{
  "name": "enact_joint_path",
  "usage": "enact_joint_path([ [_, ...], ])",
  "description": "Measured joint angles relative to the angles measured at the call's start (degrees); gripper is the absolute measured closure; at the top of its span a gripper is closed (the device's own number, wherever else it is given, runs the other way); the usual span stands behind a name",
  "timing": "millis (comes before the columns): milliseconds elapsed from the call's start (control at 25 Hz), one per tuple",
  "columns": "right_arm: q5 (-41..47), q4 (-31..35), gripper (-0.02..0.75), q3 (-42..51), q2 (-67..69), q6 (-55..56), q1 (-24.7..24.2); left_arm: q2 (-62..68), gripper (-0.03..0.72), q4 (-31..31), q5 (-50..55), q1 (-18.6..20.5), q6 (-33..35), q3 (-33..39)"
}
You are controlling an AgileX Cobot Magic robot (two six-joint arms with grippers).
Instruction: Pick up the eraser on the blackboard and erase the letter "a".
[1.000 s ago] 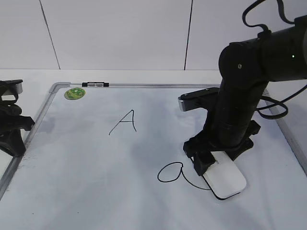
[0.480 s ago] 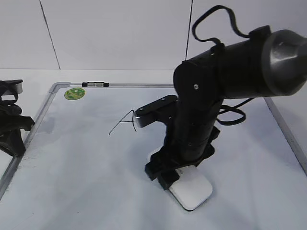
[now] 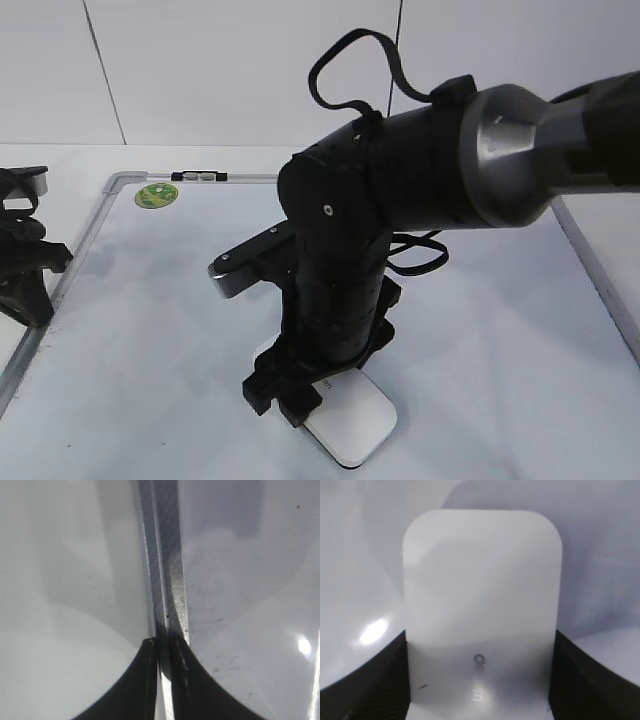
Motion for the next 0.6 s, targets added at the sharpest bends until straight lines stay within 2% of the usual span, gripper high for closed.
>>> enact_joint_path([
  [200,0.62,-6.40,0.171,-0.12,0.00,7.25,-0.25,0.00,0.659,-0.11,-0.22,0.00,0.00,0.00],
  [600,1.08,-9.11,0.171,-0.13,-0.32,7.85,-12.36,0.00,0.659,-0.11,-0.22,0.00,0.00,0.00],
])
